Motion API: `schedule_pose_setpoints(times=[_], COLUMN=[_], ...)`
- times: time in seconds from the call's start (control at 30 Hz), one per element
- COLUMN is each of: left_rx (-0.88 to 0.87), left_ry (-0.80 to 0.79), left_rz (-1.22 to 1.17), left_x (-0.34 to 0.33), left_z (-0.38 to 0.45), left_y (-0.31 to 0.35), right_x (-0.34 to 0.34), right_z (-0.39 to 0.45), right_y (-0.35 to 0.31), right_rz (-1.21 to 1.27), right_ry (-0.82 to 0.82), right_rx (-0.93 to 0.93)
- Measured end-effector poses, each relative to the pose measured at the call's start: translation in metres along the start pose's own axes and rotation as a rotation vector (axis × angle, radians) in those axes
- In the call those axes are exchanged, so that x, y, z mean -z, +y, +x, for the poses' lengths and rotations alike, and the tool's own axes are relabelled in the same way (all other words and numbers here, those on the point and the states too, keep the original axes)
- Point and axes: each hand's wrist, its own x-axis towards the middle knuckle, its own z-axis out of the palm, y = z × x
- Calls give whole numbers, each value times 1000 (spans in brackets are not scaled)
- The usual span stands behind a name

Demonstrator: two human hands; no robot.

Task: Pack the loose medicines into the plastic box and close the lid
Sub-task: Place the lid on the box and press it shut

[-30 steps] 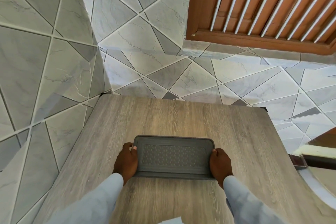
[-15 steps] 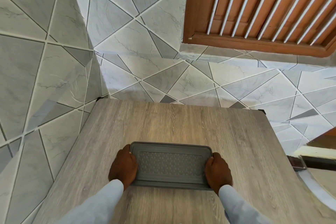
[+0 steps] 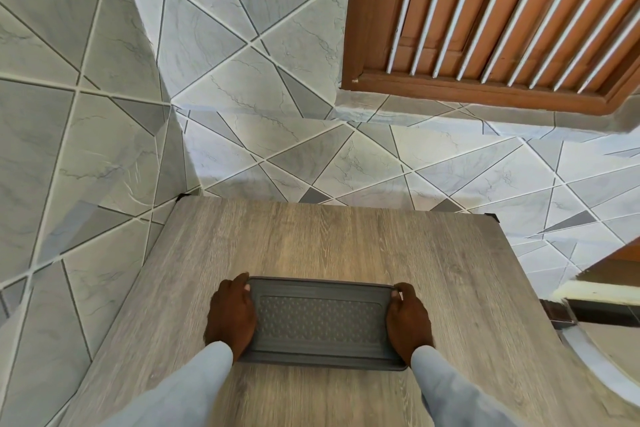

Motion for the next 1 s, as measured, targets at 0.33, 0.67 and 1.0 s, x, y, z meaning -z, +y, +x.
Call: schedule_pose_setpoints(times=[0.33, 0.67, 1.0], left_rx=[69, 35, -13], left_ry=[-88, -13, 72], left_rz=[-55, 114, 250], left_x=[3, -5, -7], left_z=[24, 9, 10], left_y=[3, 7, 7], right_x=[-2, -11, -14], right_z=[18, 10, 3], right_y=[-11, -8, -10], right_rz=[52, -132, -301], right_ry=[-59, 30, 136], right_rx=[-44, -4, 89])
